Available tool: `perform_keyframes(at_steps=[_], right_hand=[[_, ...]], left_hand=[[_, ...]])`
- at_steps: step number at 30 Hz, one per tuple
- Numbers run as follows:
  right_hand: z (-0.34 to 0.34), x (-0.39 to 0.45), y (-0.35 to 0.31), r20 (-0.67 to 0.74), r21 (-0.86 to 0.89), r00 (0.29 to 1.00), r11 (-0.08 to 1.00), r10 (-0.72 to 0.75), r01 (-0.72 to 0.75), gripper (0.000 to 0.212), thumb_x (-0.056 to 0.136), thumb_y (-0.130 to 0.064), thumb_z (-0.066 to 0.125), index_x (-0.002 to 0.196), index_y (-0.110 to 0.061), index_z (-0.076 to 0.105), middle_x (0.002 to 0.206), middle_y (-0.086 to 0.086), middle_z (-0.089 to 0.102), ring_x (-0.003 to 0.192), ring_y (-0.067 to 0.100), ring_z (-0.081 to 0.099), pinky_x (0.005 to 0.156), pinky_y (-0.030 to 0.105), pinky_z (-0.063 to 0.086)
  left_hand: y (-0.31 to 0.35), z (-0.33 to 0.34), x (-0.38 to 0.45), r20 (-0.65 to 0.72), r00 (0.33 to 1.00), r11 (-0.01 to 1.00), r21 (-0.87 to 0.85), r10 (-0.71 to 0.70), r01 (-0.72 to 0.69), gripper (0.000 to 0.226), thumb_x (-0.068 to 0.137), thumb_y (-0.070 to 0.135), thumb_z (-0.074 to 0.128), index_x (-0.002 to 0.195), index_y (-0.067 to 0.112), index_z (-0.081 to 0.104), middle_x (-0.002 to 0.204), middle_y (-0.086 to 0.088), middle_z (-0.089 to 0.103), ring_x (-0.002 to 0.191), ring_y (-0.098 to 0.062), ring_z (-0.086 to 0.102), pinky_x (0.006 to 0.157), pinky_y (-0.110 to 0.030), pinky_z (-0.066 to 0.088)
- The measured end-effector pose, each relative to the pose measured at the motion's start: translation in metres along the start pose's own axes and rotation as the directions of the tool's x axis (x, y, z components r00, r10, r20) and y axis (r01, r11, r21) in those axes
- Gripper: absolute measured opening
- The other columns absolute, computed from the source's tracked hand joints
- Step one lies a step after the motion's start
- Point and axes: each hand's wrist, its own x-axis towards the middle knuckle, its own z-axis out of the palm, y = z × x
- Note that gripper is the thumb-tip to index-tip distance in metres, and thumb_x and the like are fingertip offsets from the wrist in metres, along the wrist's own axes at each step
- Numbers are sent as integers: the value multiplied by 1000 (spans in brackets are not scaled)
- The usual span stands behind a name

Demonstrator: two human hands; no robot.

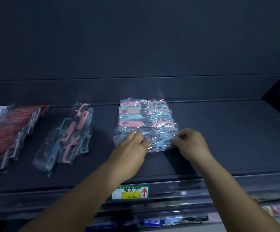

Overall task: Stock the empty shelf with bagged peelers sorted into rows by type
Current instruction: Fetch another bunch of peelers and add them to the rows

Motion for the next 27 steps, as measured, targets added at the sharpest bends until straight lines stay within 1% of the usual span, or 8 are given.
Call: perform_keyframes(at_steps=[6, 10, 15, 17, 20, 21, 24, 27], right_hand=[[6, 4, 4, 1, -161, 1000, 987, -7, 7, 36, 79, -26, 69, 110, -16, 55, 117, 7, 51, 110, 24, 51, 87, 28, 42], [5, 3, -5, 90, -143, 995, 988, -41, 54, 44, 76, -21, 65, 118, -24, 50, 119, 3, 57, 114, 29, 50, 93, 36, 45], [8, 1, -14, 152, -168, 987, 982, -60, 86, 51, 76, -23, 65, 125, -27, 49, 122, 2, 60, 116, 31, 52, 98, 39, 46], [9, -1, -15, 153, -216, 985, 970, -76, 108, 57, 82, -24, 63, 135, -22, 43, 132, 7, 51, 123, 32, 46, 103, 37, 41], [12, -4, -13, 132, -271, 986, 953, -102, 135, 67, 86, -18, 59, 146, -22, 28, 147, 6, 31, 134, 28, 28, 109, 32, 28], [13, -6, -13, 133, -284, 984, 946, -121, 155, 69, 87, -17, 57, 147, -23, 25, 149, 4, 25, 135, 27, 24, 109, 31, 26], [16, -10, -13, 140, -357, 976, 910, -169, 209, 70, 88, -17, 54, 149, -24, 20, 154, -1, 16, 137, 26, 17, 112, 32, 22], [19, -14, -20, 146, -446, 967, 859, -208, 252, 71, 90, -23, 51, 150, -24, 14, 159, -3, 8, 143, 24, 9, 115, 36, 16]], left_hand=[[-20, 7, -1, -34, 999, 998, 60, -11, 13, 59, 89, 2, 53, 143, 20, 37, 126, -5, 44, 120, -25, 38, 98, -37, 40], [-23, 7, -2, 38, 999, 994, 106, -32, 28, 71, 91, -3, 40, 151, 25, 13, 151, -4, 20, 140, -25, 19, 112, -34, 22], [-24, -1, -2, 79, 995, 990, 132, -55, 44, 78, 90, -10, 34, 152, 25, 1, 160, -4, 0, 147, -22, 0, 118, -37, 6], [-23, -2, -4, 70, 997, 993, 114, -34, 26, 77, 90, -9, 38, 152, 21, 5, 160, -5, 3, 147, -22, 5, 117, -36, 11], [-17, -4, -4, -30, 999, 993, 111, 39, -35, 72, 71, 0, 73, 138, 10, 47, 143, -11, 46, 129, -25, 48, 100, -34, 44], [-14, -6, -6, -33, 998, 995, 91, 45, -42, 70, 72, 0, 73, 137, 9, 48, 142, -11, 47, 128, -24, 49, 100, -33, 44], [-15, 0, -7, 108, 993, 995, 88, 38, -48, 67, 95, -4, 34, 153, 17, 7, 161, -1, 2, 147, -19, 4, 118, -31, 10], [-21, 8, -4, 95, 995, 995, 86, 36, -44, 60, 102, 9, 27, 152, 20, -3, 161, 2, -7, 148, -17, -5, 118, -30, -1]])
